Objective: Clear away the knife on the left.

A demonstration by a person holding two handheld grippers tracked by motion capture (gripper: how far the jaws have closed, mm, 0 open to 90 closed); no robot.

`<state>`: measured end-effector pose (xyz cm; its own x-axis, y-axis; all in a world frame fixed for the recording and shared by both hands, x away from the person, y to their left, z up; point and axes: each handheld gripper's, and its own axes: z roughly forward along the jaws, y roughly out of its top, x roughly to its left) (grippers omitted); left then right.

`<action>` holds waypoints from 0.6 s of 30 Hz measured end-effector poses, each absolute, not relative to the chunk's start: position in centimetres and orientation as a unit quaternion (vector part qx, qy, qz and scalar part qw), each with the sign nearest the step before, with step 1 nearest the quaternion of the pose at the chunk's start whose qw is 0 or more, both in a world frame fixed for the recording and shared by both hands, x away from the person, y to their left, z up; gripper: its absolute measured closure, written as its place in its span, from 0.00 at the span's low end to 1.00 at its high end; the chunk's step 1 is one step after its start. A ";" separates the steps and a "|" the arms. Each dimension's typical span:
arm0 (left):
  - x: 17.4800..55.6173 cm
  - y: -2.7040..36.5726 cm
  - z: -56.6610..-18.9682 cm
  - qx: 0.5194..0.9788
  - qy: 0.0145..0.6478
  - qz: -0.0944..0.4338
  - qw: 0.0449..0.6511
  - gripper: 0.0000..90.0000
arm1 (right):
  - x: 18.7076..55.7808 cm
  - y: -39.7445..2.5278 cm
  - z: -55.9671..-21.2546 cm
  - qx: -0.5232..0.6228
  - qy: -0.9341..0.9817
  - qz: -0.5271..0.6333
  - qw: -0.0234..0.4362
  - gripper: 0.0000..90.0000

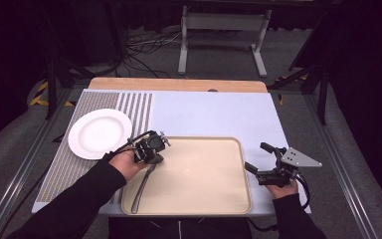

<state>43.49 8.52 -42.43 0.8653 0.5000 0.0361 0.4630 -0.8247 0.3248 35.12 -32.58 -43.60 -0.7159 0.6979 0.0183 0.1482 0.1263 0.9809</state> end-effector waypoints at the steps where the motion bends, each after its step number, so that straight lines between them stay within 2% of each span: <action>1: 43.5 8.6 -42.4 0.953 0.256 0.058 0.152 1.00 | 35.1 -32.6 -43.6 0.296 0.714 0.591 0.232 0.03; 18: 43.8 10.3 -42.4 0.949 0.272 0.068 0.143 1.00 | 35.1 -32.5 -43.6 0.295 0.716 0.589 0.230 0.04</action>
<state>43.81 10.32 -42.39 0.8423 0.5366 0.0505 0.4979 -0.8106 0.3082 35.15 -32.51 -43.63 -0.7195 0.6943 0.0180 0.1516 0.1317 0.9796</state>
